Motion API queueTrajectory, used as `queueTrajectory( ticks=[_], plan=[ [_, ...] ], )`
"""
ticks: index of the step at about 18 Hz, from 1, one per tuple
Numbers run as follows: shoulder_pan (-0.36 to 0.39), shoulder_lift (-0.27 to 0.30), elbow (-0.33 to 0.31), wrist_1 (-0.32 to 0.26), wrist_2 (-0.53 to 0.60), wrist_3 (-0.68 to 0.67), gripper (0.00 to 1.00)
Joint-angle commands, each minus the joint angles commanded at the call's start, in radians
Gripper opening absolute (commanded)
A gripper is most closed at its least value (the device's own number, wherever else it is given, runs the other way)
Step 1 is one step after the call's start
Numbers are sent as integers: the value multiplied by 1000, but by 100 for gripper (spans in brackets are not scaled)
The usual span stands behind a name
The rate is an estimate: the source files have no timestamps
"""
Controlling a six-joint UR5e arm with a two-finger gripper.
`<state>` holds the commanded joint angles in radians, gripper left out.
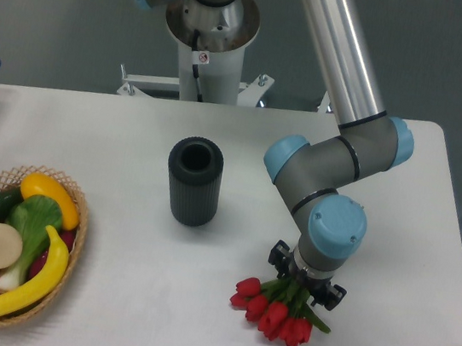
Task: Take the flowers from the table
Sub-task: 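Move the open gripper down over the red tulip stems, then lift the held tulips up off the table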
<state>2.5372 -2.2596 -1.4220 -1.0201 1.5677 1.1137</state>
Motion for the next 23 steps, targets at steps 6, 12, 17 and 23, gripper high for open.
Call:
queueTrajectory(
  ticks=[6, 12, 17, 23],
  plan=[
    [2, 31, 2, -5, 11, -72, 0],
    [37, 74, 58, -15, 11, -63, 2],
    [72, 78, 129, -49, 0, -60, 4],
    [83, 66, 268, -204, -5, -58, 5]
  ],
)
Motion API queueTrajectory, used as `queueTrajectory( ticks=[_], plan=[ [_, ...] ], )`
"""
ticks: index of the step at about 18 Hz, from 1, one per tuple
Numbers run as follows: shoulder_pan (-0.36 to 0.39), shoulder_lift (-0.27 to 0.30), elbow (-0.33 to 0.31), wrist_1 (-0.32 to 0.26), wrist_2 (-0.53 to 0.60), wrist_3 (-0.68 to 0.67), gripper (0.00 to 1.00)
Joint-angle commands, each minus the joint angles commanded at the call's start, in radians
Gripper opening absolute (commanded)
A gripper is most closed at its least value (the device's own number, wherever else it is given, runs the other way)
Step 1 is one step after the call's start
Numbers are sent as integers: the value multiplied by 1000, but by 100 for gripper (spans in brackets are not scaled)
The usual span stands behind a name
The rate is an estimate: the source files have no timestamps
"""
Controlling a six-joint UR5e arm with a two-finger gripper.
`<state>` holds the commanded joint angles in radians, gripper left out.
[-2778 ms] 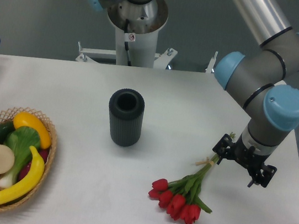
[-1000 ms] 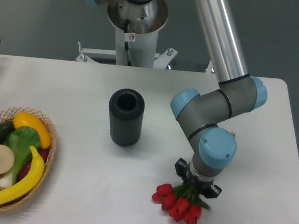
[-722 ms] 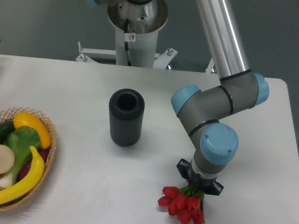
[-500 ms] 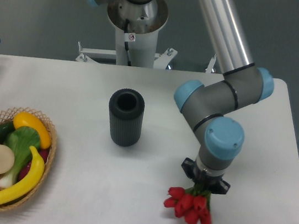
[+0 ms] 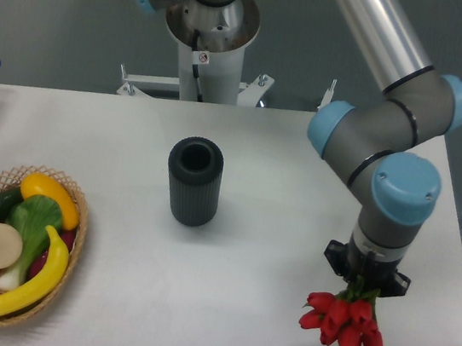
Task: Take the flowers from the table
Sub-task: 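Lift the held tulips up off the table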
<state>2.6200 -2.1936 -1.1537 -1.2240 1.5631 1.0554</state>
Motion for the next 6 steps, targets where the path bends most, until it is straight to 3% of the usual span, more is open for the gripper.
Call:
queueTrajectory(
  ticks=[6],
  plan=[
    [6, 0, 20, -15, 0, 58, 4]
  ],
)
